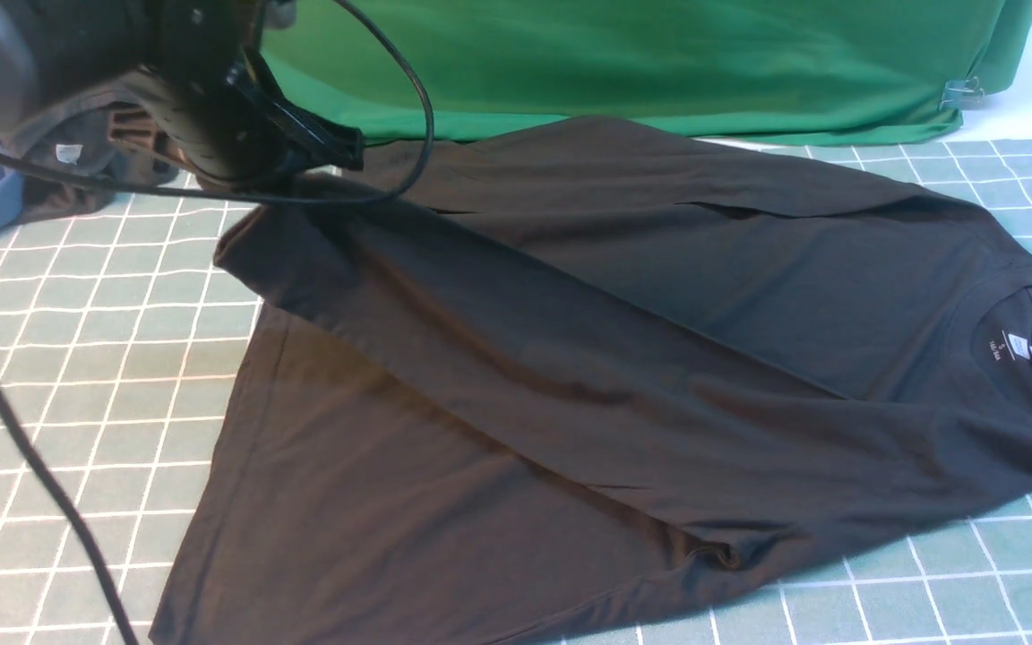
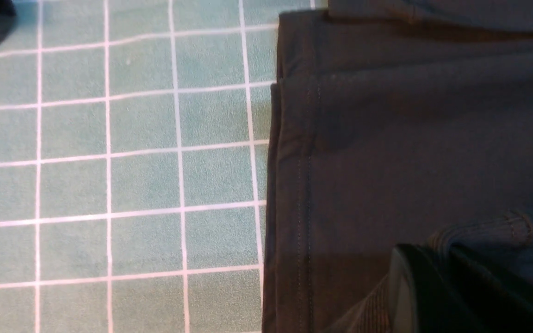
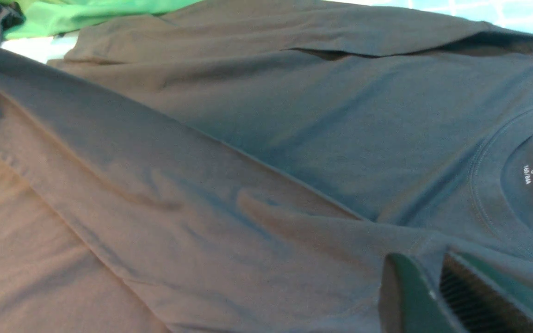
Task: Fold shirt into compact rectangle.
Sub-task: 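Fold the left side of the black T-shirt inward over its body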
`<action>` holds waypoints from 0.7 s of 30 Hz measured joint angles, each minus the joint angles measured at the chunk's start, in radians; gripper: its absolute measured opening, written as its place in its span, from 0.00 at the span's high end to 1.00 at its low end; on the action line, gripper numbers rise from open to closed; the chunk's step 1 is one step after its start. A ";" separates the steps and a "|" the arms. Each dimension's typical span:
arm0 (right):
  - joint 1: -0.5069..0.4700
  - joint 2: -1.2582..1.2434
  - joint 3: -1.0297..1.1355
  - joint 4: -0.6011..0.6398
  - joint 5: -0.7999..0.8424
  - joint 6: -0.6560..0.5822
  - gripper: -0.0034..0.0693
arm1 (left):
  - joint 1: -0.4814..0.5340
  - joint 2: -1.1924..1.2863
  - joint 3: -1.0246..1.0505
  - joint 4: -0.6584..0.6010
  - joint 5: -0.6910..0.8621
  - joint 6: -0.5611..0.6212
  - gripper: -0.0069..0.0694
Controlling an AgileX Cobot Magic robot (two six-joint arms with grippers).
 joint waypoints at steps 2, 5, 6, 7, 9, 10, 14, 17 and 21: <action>0.000 0.000 0.000 0.000 0.008 0.001 0.80 | 0.000 0.009 -0.001 -0.003 0.000 0.000 0.90; 0.000 0.000 0.000 0.000 0.014 0.001 0.79 | 0.001 0.013 -0.001 -0.003 0.000 0.001 0.87; 0.000 0.000 0.000 0.000 0.014 0.001 0.79 | 0.001 0.013 -0.002 0.003 0.000 0.001 0.85; 0.000 0.000 0.000 0.000 0.014 0.001 0.79 | 0.001 0.013 -0.002 0.005 0.000 0.001 0.84; 0.000 0.000 0.000 0.000 0.016 0.001 0.79 | 0.001 0.013 -0.002 0.013 0.000 0.003 0.78; 0.000 0.000 0.000 0.000 0.016 0.001 0.79 | 0.001 0.013 -0.002 0.015 0.000 0.010 0.73; 0.000 0.000 0.000 0.000 0.016 0.001 0.78 | 0.001 0.013 -0.003 0.019 0.000 0.016 0.51; 0.000 0.000 0.000 0.000 0.017 0.001 0.77 | 0.003 0.013 -0.003 0.024 -0.004 -0.048 0.39; 0.000 0.000 0.000 0.000 0.017 0.001 0.77 | 0.025 0.016 -0.007 0.000 -0.039 -0.123 0.34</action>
